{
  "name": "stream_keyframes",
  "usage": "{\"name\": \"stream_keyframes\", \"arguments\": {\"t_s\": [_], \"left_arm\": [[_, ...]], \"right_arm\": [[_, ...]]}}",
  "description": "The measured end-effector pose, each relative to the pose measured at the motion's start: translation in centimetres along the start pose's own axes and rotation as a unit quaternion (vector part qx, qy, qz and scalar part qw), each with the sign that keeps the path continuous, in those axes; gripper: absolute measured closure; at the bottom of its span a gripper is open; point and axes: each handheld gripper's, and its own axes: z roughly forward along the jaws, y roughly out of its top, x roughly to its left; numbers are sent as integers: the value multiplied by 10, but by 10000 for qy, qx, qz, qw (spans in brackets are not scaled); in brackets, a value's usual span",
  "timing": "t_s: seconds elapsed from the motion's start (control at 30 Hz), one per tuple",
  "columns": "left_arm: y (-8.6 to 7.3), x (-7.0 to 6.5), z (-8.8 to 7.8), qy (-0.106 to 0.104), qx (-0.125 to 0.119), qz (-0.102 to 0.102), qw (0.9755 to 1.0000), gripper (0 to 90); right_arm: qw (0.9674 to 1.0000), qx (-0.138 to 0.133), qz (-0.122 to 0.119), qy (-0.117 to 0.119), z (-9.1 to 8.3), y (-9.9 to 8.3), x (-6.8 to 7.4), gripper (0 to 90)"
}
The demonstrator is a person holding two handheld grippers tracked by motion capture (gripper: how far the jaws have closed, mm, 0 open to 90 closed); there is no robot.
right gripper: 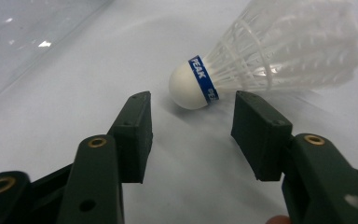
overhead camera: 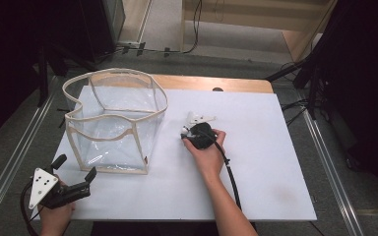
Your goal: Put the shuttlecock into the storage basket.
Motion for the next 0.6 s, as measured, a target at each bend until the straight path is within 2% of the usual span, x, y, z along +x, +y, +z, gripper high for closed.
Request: {"name": "stream_keyframes", "arguments": {"t_s": [0.07, 0.4, 0.6], "left_arm": [[0, 0, 0, -2, -3, -13, 10000, 0], [0, 0, 0, -10, -9, -10, 10000, 0], [0, 0, 0, -11, -10, -7, 10000, 0]], "right_arm": [[10000, 28, 2, -49, 3, 3, 2, 410], [10000, 58, 2, -30, 16, 14, 11, 405], [9999, 73, -13, -101, 23, 21, 16, 407]]}}
